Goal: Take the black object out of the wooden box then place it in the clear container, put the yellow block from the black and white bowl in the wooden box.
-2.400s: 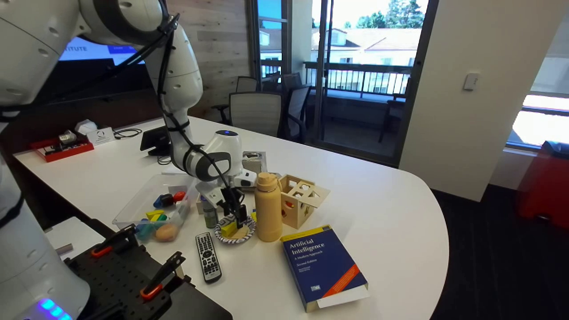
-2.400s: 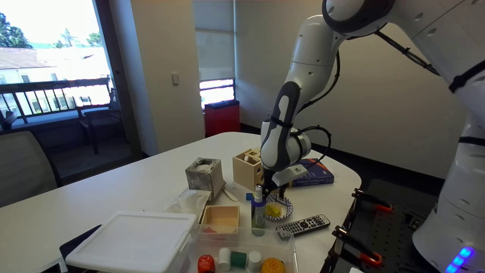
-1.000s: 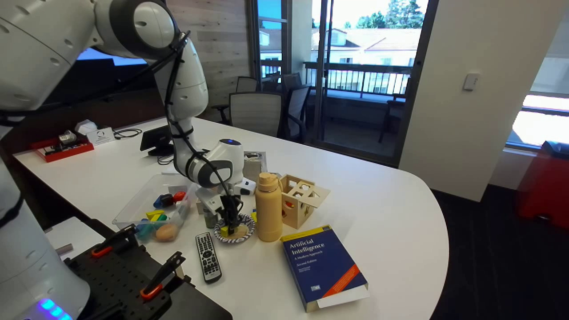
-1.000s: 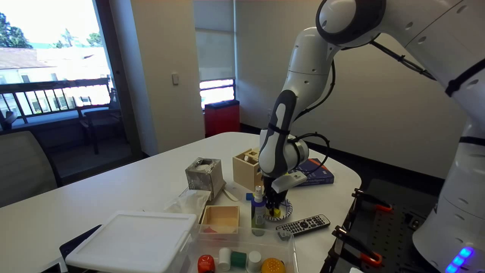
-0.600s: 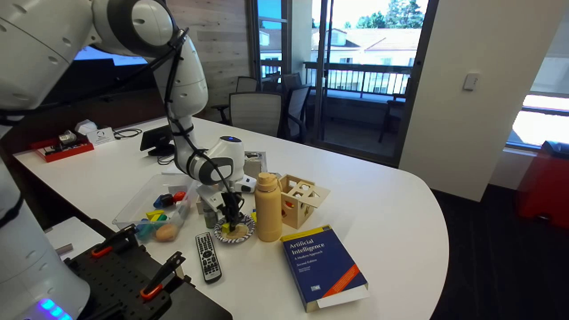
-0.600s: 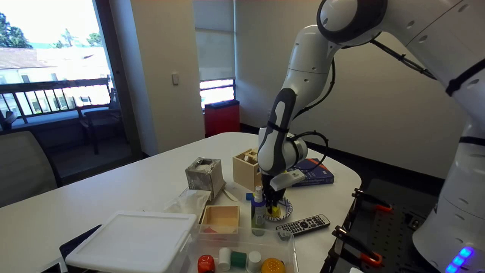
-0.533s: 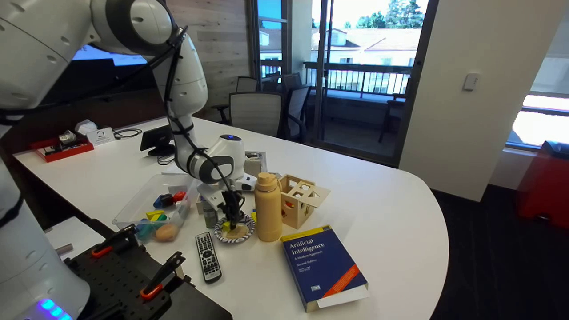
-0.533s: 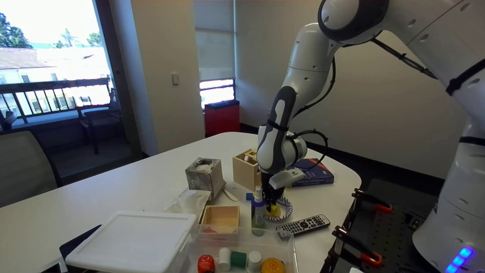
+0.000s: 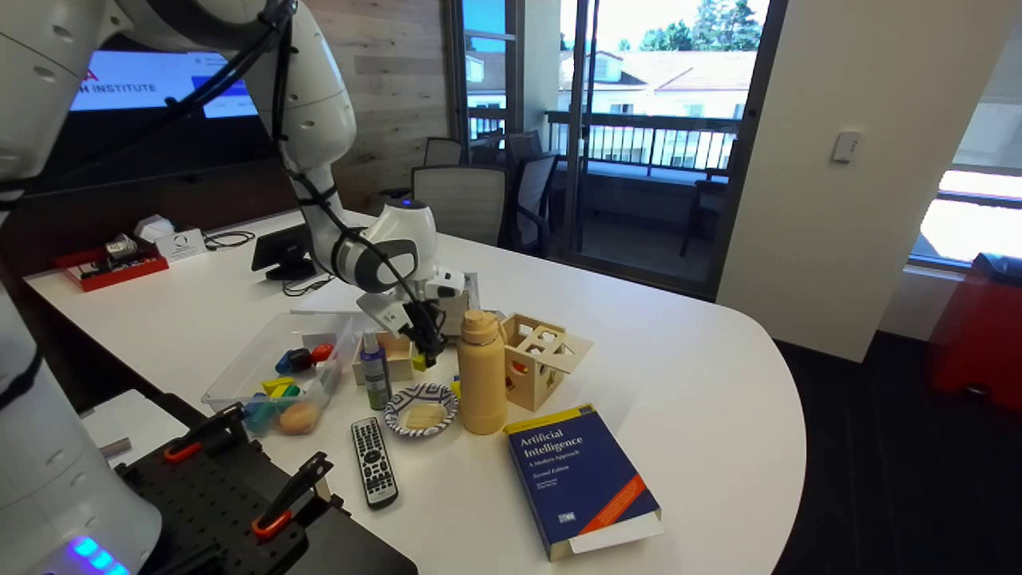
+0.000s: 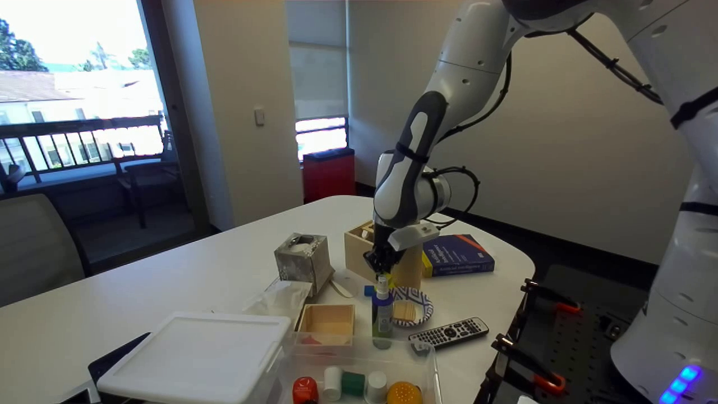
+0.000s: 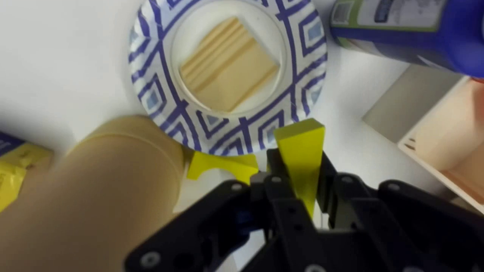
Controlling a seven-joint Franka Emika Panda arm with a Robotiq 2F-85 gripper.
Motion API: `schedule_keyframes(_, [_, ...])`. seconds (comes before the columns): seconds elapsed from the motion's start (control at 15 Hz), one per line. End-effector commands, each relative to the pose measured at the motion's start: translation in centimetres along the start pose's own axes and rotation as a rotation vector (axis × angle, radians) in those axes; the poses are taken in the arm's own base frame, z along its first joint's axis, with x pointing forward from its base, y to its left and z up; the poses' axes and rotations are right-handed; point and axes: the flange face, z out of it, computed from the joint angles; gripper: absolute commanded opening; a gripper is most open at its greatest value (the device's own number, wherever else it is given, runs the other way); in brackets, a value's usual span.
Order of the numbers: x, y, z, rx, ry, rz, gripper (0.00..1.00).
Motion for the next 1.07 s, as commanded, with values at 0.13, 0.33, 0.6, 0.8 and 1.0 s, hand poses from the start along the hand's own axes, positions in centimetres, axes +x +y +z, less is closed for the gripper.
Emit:
schedule_keyframes(0.13, [-0.5, -5.0, -4.1, 0.063, 0.126, -0.151, 0.06])
schedule_keyframes(0.33, [-0.6, -8.3, -3.4, 0.084, 0.112, -0.235, 0.06])
schedule_keyframes(0.6, [-0.4, -10.9, -1.6, 0.086, 0.092, -0.293, 0.06])
schedule_keyframes(0.8, [-0.1, -12.4, -0.1, 0.088, 0.072, -0.325, 0.06])
schedule_keyframes(1.0, [0.0, -13.6, 1.7, 0.088, 0.041, -0.35, 0.06])
